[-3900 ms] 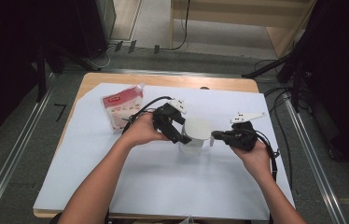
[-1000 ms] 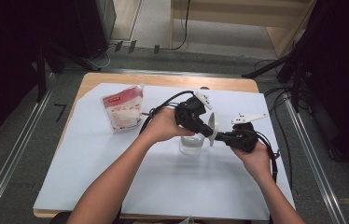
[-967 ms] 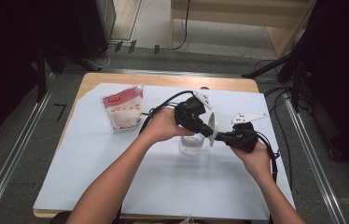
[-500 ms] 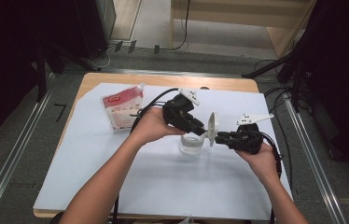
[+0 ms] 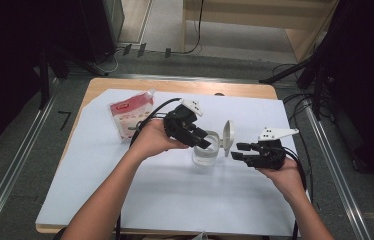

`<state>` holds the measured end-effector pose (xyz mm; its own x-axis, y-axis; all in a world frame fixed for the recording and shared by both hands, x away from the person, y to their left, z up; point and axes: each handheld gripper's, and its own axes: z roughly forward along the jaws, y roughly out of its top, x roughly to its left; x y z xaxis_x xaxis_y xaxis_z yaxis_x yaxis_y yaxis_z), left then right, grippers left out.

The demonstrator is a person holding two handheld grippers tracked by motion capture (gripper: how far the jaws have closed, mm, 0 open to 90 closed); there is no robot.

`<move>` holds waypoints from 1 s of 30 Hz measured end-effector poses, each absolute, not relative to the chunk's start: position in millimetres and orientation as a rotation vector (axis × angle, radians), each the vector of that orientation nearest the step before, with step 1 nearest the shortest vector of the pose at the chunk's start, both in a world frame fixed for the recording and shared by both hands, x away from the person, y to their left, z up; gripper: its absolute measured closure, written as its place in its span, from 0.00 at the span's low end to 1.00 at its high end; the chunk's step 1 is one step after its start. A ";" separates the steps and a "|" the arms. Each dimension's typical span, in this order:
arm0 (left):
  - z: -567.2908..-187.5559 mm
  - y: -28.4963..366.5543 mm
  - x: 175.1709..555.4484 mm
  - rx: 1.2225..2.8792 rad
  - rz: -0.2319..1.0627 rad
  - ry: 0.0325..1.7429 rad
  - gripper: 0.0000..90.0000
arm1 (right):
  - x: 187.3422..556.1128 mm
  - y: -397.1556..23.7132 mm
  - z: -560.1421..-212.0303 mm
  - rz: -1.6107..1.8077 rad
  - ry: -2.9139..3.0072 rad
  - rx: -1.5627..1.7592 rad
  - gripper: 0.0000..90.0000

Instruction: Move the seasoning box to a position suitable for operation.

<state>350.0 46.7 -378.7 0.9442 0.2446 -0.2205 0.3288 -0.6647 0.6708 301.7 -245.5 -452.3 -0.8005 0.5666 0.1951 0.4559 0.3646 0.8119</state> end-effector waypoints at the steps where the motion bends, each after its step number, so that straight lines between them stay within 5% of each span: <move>1: -379.6 48.7 349.0 2.326 -0.140 0.409 0.60 | 299.4 -245.5 -452.0 1.420 2.511 0.913 0.61; 4: -382.5 54.4 347.4 2.337 -0.152 0.439 0.57 | 298.1 -245.6 -450.8 1.410 2.519 0.918 0.61; 10: -388.5 68.7 340.8 2.332 -0.154 0.441 0.56 | 294.1 -242.9 -448.2 1.384 2.530 1.003 0.41; 15: -390.9 80.9 338.2 2.320 -0.150 0.443 0.56 | 289.3 -239.9 -447.6 1.384 2.533 1.044 0.40; 16: -391.6 86.2 337.1 2.308 -0.145 0.455 0.56 | 289.7 -239.4 -448.3 1.394 2.531 1.038 0.28; 19: -392.4 92.3 337.1 2.312 -0.133 0.467 0.55 | 288.6 -239.8 -448.8 1.394 2.529 1.061 0.23; 30: -393.7 122.4 330.7 2.289 -0.092 0.500 0.49 | 286.1 -243.3 -448.8 1.387 2.496 1.060 0.35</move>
